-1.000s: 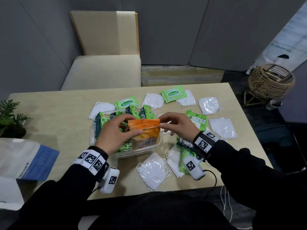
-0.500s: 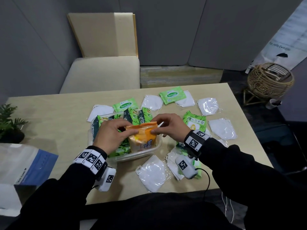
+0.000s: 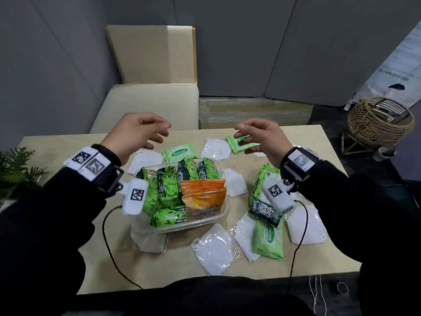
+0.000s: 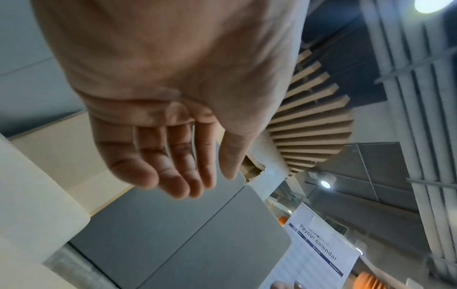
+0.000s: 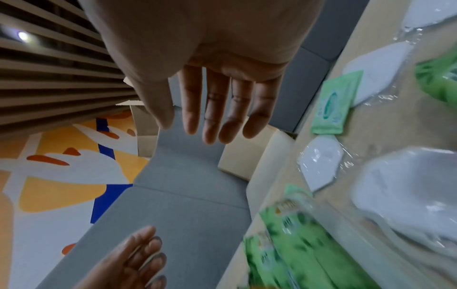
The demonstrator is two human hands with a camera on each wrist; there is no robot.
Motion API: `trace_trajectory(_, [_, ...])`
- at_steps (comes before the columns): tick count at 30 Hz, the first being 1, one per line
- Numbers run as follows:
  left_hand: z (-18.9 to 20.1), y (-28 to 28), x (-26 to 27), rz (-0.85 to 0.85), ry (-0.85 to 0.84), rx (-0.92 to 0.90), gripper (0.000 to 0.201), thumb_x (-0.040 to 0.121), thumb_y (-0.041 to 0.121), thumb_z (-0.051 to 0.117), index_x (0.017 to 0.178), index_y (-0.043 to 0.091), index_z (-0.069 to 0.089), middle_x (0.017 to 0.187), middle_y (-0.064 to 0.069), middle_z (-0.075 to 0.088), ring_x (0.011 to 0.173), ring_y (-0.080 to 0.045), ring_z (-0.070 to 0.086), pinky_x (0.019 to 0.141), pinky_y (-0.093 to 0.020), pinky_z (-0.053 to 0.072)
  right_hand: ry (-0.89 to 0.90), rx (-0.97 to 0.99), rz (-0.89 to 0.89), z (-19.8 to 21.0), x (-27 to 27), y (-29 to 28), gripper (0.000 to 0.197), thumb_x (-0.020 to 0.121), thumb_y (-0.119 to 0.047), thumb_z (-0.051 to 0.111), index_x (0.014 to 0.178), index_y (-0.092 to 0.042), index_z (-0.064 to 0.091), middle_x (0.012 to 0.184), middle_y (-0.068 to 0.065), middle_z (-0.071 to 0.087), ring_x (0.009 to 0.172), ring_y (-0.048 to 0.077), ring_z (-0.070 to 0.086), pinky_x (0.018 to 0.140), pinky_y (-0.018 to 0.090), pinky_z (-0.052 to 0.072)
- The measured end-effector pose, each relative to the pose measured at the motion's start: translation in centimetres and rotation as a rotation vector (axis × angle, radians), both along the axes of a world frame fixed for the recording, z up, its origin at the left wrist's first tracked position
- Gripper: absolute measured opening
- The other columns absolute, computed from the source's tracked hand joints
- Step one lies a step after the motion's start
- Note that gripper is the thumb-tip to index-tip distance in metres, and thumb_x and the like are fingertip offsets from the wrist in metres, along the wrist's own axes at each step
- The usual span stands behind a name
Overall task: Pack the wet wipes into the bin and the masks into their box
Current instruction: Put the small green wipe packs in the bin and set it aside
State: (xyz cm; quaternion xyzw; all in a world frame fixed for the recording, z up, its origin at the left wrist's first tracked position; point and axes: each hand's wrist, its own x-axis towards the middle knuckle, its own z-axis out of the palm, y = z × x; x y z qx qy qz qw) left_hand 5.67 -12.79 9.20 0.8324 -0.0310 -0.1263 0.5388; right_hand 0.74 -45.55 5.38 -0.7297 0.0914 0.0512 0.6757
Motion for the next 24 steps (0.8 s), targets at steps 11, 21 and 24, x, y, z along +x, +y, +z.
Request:
trace_trajectory(11, [-5.8,-2.3,11.5,0.037,0.298,0.315,0.041,0.093,0.032,0.074,0.129,0.018,0.061,0.121,-0.005,0.064,0.104,-0.024,0.062,0.082,-0.039,0.054,0.224,-0.267,-0.199,-4.3,9.6,-4.5,0.031,0.092,-0.027,0.074,0.119,-0.013,0.068,0.118,0.008,0.072,0.103,0.028,0.069,0.083,0.049,0.062])
trace_trajectory(21, [-13.8,-7.3,17.7,-0.145,0.434,0.672,0.061,0.095,0.019,0.072,0.149,0.003,0.047,0.151,-0.014,0.051,0.136,-0.032,0.052,0.104,-0.034,0.045,0.675,0.016,-0.357,-15.6,14.5,-6.3,0.020,0.094,-0.023,0.069,0.105,-0.008,0.063,0.119,0.025,0.059,0.079,0.038,0.064,0.081,0.057,0.050])
trace_trajectory(24, [-16.4,-7.2,19.3,-0.158,0.466,0.736,0.072,0.088,0.023,0.079,0.151,0.013,0.046,0.154,-0.009,0.049,0.138,-0.029,0.051,0.108,-0.031,0.043,0.761,0.073,-0.447,-17.0,15.1,-5.8,0.035,0.093,-0.036,0.071,0.107,-0.006,0.060,0.101,0.020,0.066,0.083,0.043,0.072,0.074,0.049,0.053])
